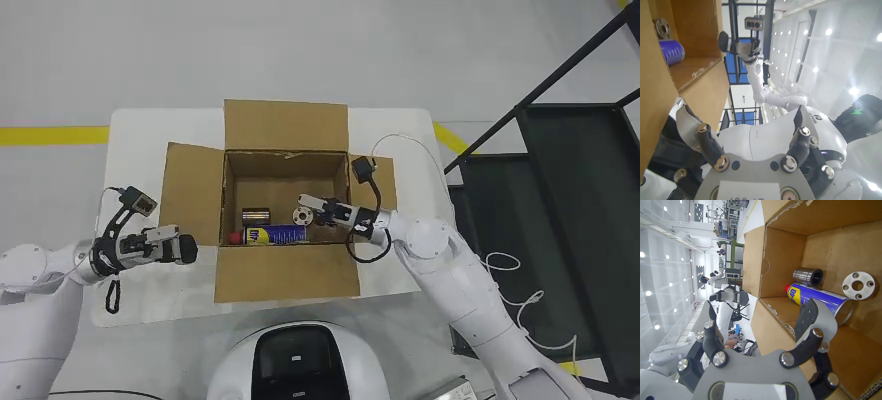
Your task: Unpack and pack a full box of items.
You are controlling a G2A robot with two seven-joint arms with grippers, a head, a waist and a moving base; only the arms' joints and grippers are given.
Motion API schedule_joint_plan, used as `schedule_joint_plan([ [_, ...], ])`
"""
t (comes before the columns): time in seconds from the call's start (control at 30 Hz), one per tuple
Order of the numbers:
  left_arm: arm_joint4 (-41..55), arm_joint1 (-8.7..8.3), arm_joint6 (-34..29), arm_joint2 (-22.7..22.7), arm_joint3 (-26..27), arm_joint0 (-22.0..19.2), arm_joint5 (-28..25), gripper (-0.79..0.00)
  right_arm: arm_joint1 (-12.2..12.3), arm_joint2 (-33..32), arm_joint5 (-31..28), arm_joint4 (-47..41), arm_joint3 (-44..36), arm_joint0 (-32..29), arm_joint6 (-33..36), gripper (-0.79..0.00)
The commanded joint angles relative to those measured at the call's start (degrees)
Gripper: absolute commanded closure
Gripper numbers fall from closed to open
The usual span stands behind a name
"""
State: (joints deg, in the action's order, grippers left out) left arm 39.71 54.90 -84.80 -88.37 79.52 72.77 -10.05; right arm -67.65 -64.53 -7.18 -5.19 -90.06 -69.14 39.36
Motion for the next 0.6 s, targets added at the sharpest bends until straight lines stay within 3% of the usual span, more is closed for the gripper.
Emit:
schedule_joint_plan([
  [0.0,2.9,-0.04,1.0,-1.3,0.1,0.2,0.5,-0.785,-0.2,1.0,0.9,2.3,-0.3,0.7,-1.1,-0.785],
  [0.13,8.1,0.07,4.9,-3.6,-1.2,-0.9,0.5,-0.785,-0.7,3.5,2.9,5.5,-0.8,2.8,-2.7,-0.785],
  [0.3,4.9,0.11,11.8,-3.9,-4.8,-4.0,-1.7,-0.785,-1.4,6.4,7.1,10.6,-1.3,5.5,-5.4,-0.785],
  [0.57,2.4,0.28,11.4,-1.9,-11.9,-8.7,-3.9,-0.785,-2.4,10.7,13.0,17.5,-0.6,9.6,-5.3,-0.785],
])
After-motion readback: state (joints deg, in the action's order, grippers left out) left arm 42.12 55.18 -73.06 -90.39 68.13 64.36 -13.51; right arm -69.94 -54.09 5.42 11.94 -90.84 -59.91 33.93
